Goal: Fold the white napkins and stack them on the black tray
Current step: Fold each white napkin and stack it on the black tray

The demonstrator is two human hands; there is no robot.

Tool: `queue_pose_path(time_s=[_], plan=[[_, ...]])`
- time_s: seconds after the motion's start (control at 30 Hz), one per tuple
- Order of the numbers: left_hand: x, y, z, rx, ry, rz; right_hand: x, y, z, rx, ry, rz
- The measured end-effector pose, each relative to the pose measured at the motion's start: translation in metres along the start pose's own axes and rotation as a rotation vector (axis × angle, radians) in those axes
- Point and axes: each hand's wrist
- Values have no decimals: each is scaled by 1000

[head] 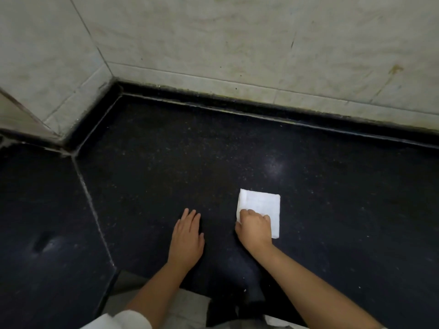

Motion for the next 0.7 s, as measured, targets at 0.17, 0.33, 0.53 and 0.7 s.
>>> queue_pose_path(time_s=[0.17, 0.33, 0.53, 0.7], plan=[[7, 1, -3, 83, 70, -56, -2, 3, -3, -56, -39, 42], [5, -10, -21, 295, 52, -48, -5, 27, -38, -140, -48, -107], [28, -14, -57, 493, -70, 162, 4, 41, -72, -56, 77, -163], [31, -18, -66, 484, -93, 119, 14, 39, -81, -29, 69, -88]])
Point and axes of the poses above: each hand's wrist, its own y-axis away from the middle knuckle, its own x-axis out of the palm, z = x × y, and after that the axes turned 6 degrees about y, right-handed
